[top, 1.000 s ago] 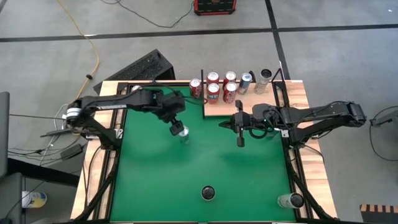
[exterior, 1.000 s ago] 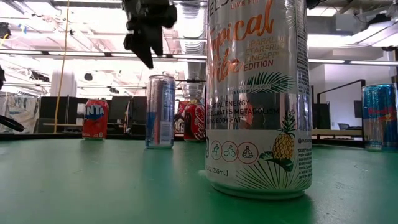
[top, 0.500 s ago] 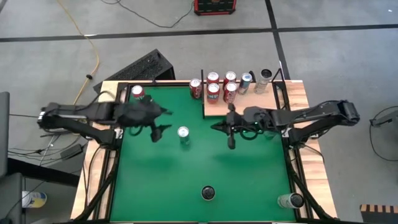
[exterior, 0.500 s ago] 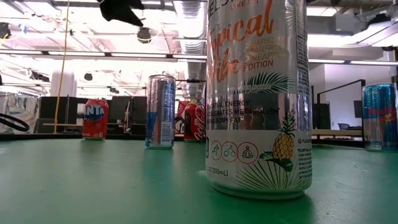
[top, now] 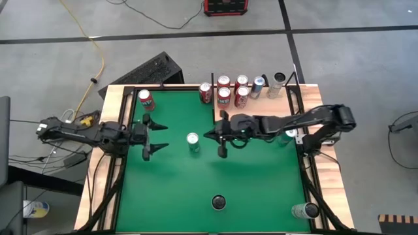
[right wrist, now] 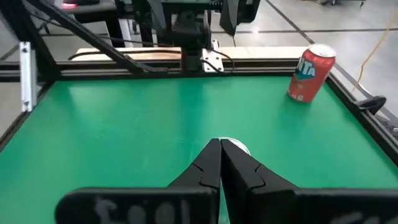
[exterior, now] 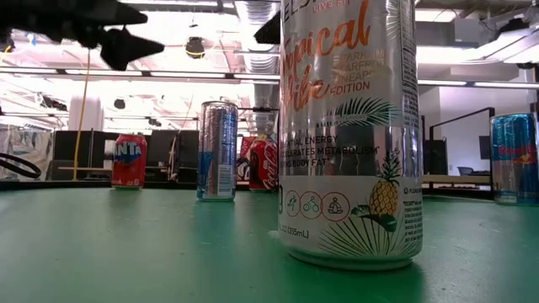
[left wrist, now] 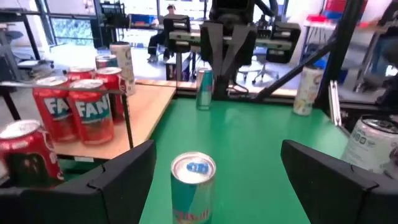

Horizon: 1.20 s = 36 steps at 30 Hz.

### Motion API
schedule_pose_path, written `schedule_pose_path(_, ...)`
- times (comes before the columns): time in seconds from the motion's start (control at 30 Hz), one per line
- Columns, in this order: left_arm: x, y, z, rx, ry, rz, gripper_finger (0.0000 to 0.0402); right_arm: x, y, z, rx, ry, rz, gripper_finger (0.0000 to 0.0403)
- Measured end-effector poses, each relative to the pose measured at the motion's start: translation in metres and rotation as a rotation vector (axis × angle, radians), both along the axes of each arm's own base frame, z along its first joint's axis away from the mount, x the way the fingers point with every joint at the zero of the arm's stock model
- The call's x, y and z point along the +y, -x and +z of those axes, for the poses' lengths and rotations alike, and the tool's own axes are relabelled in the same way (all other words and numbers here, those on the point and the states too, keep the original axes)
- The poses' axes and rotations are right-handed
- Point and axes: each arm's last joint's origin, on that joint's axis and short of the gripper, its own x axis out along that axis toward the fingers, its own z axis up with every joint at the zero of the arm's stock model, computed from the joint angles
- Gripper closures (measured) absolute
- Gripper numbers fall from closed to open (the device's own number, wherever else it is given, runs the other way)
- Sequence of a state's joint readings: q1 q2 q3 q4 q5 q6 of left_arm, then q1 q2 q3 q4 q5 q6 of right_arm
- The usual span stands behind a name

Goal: Place canned beverage on shelf
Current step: Put the left blue soda can on the shelf aligned with the other blue soda can

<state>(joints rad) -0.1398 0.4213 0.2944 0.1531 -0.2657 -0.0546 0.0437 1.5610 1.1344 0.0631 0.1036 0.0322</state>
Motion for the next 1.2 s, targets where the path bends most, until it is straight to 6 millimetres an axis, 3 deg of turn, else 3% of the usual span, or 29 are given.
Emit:
schedule_pose_path(0.17, 0.001, 0.010, -0.033, 0.002, 0.047, -0.034, 0.0072, 0.001, -0.027, -0.011, 0.026, -0.001, -0.001, 0.0339)
schedule_pose_path(0.33, -0.004, 0.014, -0.063, -0.017, 0.032, -0.193, 0.0072, 0.004, -0.051, -0.013, 0.052, 0.000, 0.002, 0.0285)
schedule_pose_path(0.47, -0.004, 0.017, -0.065, -0.063, 0.004, -0.228, 0.0072, 0.009, -0.063, -0.015, 0.087, 0.001, 0.012, 0.0222)
schedule_pose_path(0.6, -0.002, 0.017, -0.066, -0.049, 0.021, -0.156, 0.0072, 0.013, -0.072, -0.022, 0.123, -0.012, 0.013, 0.0154)
schedule_pose_path(0.73, 0.001, 0.017, -0.074, 0.022, 0.065, -0.064, 0.0072, 0.011, -0.075, -0.022, 0.151, -0.069, -0.024, 0.0112)
schedule_pose_path(1.0, 0.002, 0.017, -0.086, 0.147, 0.056, -0.022, 0.0072, 0.004, -0.073, -0.019, 0.106, -0.166, -0.269, 0.0097)
schedule_pose_path(1.2, 0.002, 0.017, -0.086, 0.158, 0.054, -0.018, 0.0072, 0.016, -0.075, -0.028, 0.096, -0.132, -0.402, 0.0096)
